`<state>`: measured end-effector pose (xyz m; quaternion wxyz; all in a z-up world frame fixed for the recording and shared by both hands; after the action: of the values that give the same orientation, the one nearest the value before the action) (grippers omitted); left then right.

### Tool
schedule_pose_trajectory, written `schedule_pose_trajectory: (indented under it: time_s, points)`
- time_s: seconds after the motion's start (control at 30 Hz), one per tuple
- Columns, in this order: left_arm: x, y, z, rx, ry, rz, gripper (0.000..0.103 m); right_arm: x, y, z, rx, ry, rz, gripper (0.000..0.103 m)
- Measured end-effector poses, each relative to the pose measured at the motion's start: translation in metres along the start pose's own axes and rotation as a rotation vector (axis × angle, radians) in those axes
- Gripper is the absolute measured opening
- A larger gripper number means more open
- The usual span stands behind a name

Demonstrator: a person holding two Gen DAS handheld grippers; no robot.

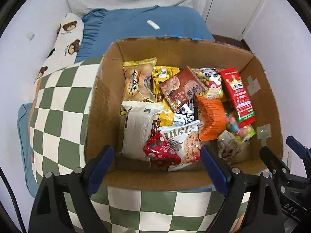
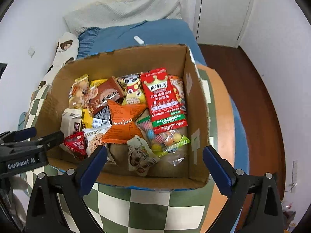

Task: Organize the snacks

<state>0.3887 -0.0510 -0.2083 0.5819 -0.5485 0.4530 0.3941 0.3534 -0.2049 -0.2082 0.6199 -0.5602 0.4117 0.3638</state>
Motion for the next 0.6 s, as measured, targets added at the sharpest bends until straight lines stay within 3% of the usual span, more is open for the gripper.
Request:
schedule_pose_trajectory:
  time_s: [0.3,0.6]
  points:
    - [-0.070,0.025,0.003,-0.028,-0.033,-0.172,0.091,-0.062,0.009,-0.004,-0.007,-0.010,-0.114,0.101]
    - [-0.142,0.067,0.003,-0.020,-0.040,-0.317,0.091,-0.155,0.036,0.000,-0.042,-0.040,-0.269,0.103]
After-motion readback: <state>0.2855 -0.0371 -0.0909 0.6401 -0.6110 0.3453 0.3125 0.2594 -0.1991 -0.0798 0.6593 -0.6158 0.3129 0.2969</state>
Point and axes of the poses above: each gripper's, at about its wrist camera, not at the fingertips, and x roughly the way its jaws point, z to its left, y to its underside, the point moved 7 cm from there along x, roughly the way its jaws point, and after that the axes turned 1 degree about x, right-handed, at the moved point
